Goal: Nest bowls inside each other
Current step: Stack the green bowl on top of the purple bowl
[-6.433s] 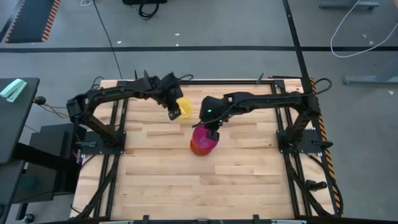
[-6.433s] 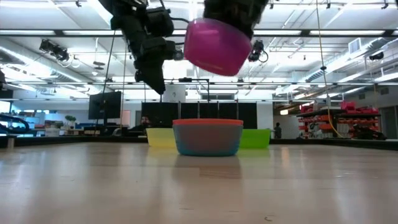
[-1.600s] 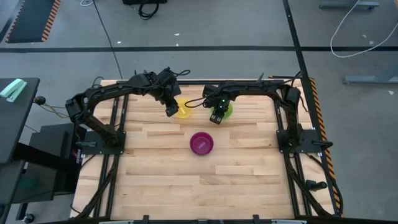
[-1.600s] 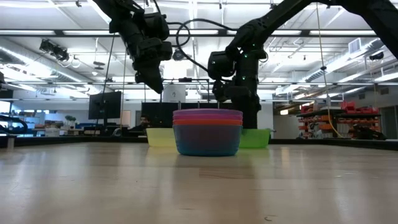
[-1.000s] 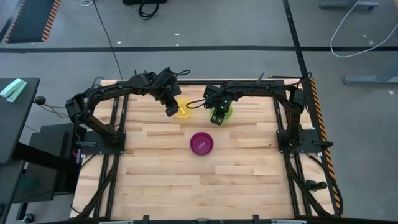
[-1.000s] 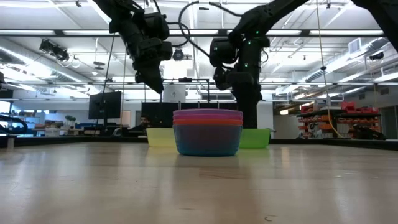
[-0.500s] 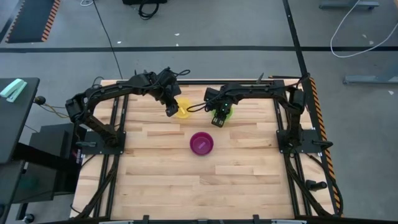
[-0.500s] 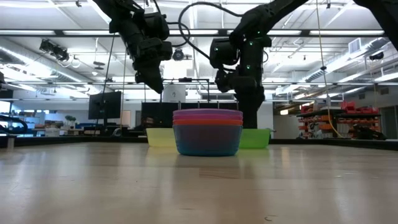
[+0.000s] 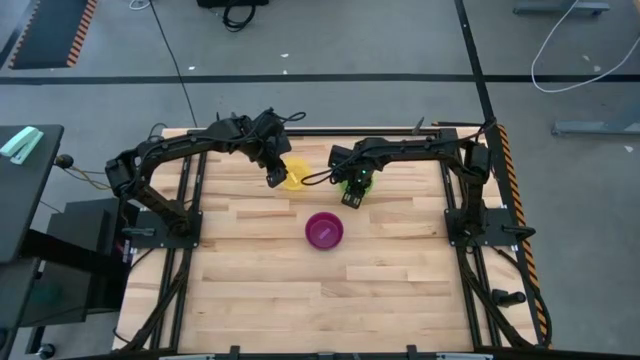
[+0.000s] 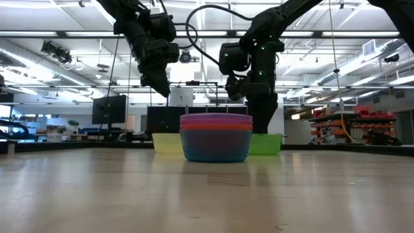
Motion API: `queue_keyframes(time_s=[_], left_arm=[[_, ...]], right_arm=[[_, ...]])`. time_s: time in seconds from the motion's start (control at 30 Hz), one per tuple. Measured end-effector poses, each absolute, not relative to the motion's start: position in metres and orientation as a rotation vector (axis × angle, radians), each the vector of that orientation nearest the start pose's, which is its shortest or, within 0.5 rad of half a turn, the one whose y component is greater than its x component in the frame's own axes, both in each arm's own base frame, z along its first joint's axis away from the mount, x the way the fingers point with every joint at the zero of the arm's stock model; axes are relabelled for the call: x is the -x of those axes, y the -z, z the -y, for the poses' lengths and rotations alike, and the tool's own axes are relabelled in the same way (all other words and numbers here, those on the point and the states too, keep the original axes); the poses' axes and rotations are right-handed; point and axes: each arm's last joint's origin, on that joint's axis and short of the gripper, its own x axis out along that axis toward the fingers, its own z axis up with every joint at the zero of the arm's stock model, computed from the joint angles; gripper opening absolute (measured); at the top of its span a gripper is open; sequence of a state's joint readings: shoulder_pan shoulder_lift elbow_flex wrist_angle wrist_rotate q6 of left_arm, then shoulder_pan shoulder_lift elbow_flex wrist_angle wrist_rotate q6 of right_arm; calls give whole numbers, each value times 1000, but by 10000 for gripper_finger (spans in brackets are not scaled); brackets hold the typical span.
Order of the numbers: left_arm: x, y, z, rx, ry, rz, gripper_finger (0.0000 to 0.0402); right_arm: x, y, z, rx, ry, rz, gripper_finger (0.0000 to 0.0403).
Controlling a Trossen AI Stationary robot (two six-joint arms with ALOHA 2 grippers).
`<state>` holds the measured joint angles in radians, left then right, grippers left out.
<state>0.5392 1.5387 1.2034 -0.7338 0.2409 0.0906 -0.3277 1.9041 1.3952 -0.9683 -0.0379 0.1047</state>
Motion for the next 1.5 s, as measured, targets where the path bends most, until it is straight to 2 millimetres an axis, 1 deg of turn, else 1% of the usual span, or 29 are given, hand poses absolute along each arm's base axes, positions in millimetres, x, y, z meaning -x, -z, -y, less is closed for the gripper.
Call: queue_keyframes(time_s=[0.37,0.63,0.8,1.13,1.5], left_arm=[[-268,-259,-153,325,-224,-1000,110],[-268,-259,-153,325,-224,-999,110],[-268,-259,-153,325,-224,-999,110],[-268,-259,-153,326,-224,-999,110],[-269,-259,-153,326,-224,-999,110]], right_arm=[[-342,-190,109,-345,294,-1449,107],[-341,-199,105,-342,280,-1418,107],[-343,-200,100,-350,271,-1414,107],[-345,-192,101,-351,273,-1414,107],[-335,-176,102,-361,279,-1451,107]])
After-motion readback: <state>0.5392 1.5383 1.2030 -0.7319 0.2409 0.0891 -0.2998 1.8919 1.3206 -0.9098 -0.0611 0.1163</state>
